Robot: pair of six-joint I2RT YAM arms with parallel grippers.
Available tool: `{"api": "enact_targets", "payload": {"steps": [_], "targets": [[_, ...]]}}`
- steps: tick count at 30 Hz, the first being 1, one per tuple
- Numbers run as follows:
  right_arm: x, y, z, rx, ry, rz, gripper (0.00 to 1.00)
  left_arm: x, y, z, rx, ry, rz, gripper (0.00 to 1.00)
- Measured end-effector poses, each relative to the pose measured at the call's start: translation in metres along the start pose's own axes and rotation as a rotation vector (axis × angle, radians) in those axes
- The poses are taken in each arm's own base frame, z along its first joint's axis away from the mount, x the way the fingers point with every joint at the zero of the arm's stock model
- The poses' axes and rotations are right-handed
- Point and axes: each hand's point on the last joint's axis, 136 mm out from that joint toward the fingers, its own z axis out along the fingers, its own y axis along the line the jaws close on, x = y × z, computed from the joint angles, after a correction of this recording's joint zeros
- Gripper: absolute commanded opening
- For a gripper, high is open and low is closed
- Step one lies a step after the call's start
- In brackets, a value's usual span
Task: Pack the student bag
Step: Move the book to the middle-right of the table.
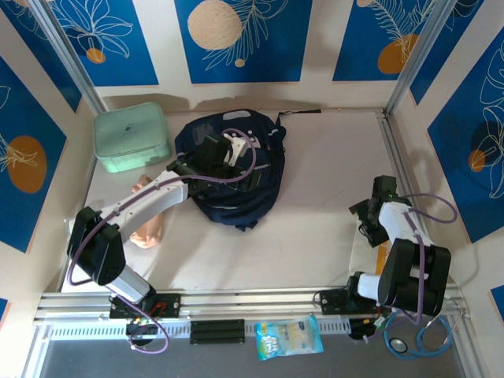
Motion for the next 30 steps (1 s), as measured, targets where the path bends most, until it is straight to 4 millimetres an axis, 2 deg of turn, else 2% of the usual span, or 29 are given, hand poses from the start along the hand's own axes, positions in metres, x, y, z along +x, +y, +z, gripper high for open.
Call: {"api": "enact_targets", "payload": {"steps": [6, 11, 19, 25, 30], "targets": [[0.01, 0.015, 0.01, -0.081, 0.063, -0.003, 0.87, 0.0, -0.001, 0.005, 0.006, 0.01, -0.013, 1.0], [0.015, 0.05, 0.011, -0.232, 0.099, -0.028, 0.86, 0.001, -0.005, 0.008, 0.027, 0.02, -0.029, 1.0], [0.028, 0.102, 0.013, -0.371, 0.158, -0.084, 0.84, 0.004, -0.011, 0.015, 0.07, 0.035, -0.075, 1.0], [0.051, 0.15, 0.014, -0.434, 0.189, -0.145, 0.84, 0.001, -0.031, 0.028, 0.177, 0.038, -0.198, 0.98], [0.065, 0.167, 0.009, -0.439, 0.204, -0.188, 0.85, -0.004, -0.06, 0.046, 0.326, 0.049, -0.341, 0.96]]}}
